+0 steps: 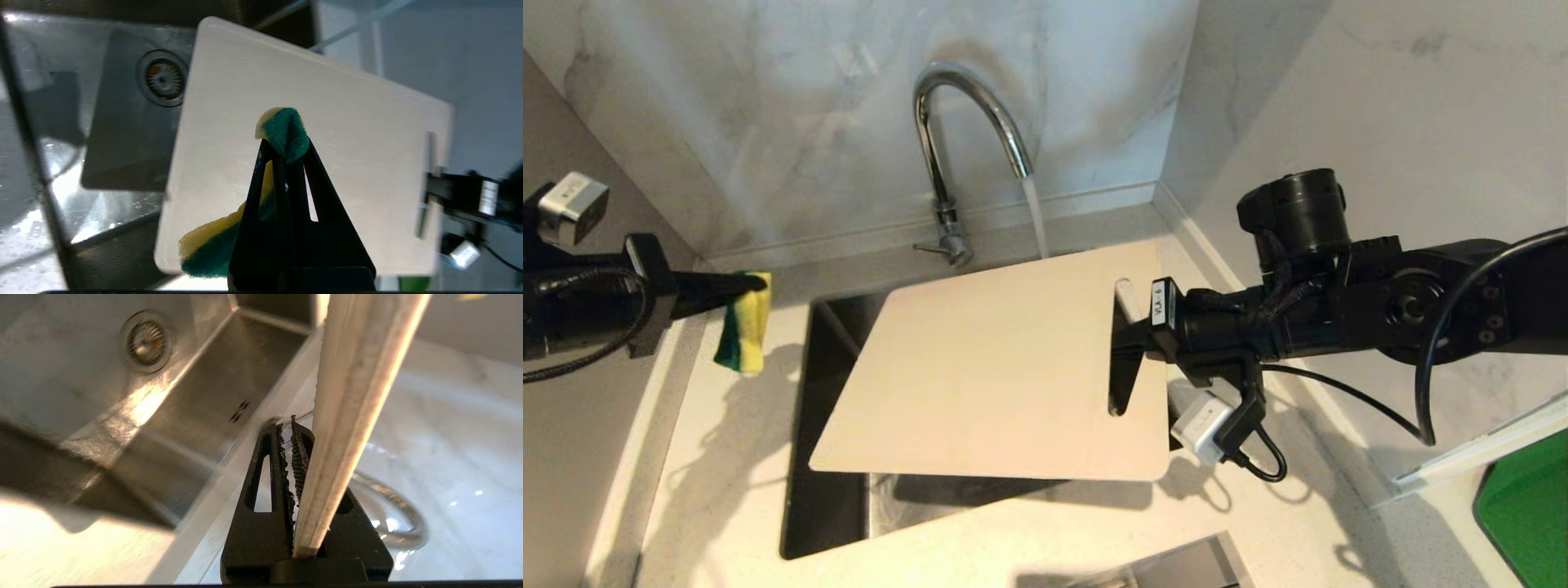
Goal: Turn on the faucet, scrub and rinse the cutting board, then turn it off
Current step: Scrub the cutting board underwater
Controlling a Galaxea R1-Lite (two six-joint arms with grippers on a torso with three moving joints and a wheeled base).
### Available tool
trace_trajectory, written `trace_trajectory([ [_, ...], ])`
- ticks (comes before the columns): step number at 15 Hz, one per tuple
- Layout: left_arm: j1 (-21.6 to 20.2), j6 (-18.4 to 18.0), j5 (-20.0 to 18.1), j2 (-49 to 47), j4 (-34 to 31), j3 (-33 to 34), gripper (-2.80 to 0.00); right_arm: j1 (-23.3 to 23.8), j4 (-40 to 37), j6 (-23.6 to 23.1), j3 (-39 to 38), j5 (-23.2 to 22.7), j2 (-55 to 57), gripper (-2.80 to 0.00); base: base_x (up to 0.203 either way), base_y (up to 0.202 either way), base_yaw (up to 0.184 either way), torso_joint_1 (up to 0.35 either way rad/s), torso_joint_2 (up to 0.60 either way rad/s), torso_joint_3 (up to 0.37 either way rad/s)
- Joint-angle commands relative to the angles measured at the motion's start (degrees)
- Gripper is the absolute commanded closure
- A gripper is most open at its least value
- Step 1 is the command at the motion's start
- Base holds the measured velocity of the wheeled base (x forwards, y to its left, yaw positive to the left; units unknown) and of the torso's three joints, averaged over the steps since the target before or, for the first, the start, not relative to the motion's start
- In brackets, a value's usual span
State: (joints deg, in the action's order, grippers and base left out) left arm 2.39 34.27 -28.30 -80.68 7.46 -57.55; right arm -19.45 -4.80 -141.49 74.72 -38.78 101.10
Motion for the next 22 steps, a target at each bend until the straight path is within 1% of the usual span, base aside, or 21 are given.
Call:
trace_trajectory([
  [1, 1.15, 0.34, -1.19, 1.44, -2.42, -5.12, 0.0, 1.11, -2.85, -2.04, 1.81, 0.74, 0.9, 0.0, 0.0, 0.0, 0.0, 0.0, 0.0, 0.0],
  [4, 4.03, 0.28, -1.47, -1.38, -3.6, -11.53, 0.0, 1.24, -9.72, -6.16, 8.76, 3.87, 2.94, 0.0, 0.0, 0.0, 0.0, 0.0, 0.0, 0.0],
  [6, 6.42, 0.06, -1.41, -1.02, -3.68, -11.51, 0.0, 1.26, -14.28, -8.83, 14.5, 4.7, 5.6, 0.0, 0.0, 0.0, 0.0, 0.0, 0.0, 0.0],
  [10, 6.67, -0.56, -1.4, -1.23, -3.15, -11.27, 0.0, 1.19, -20.54, -13.67, 26.19, 6.37, 12.11, 0.0, 0.0, 0.0, 0.0, 0.0, 0.0, 0.0],
  [12, 6.68, -1.46, -1.4, -1.89, -3.08, -11.35, 0.0, 1.15, -21.42, -14.87, 29.89, 6.6, 15.01, 0.0, 0.0, 0.0, 0.0, 0.0, 0.0, 0.0],
  [14, 6.88, -1.48, -1.49, -2.3, -2.98, -11.44, 0.0, 1.14, -21.6, -16.33, 32.66, 6.62, 17.41, 0.0, 0.0, 0.0, 0.0, 0.0, 0.0, 0.0],
  [15, 7.66, -1.48, -1.43, -2.37, -2.98, -11.44, 0.0, 1.16, -21.58, -16.51, 34.24, 6.64, 18.9, 0.0, 0.0, 0.0, 0.0, 0.0, 0.0, 0.0],
  [17, 7.89, -1.48, -1.4, -2.38, -2.98, -11.35, 0.0, 1.17, -21.57, -16.64, 38.03, 6.66, 21.49, 0.0, 0.0, 0.0, 0.0, 0.0, 0.0, 0.0],
  [22, 8.33, -1.48, -1.4, -2.55, -2.98, -11.27, 0.0, 2.13, -20.4, -16.65, 38.75, 7.22, 22.83, 0.0, 0.0, 0.0, 0.0, 0.0, 0.0, 0.0],
])
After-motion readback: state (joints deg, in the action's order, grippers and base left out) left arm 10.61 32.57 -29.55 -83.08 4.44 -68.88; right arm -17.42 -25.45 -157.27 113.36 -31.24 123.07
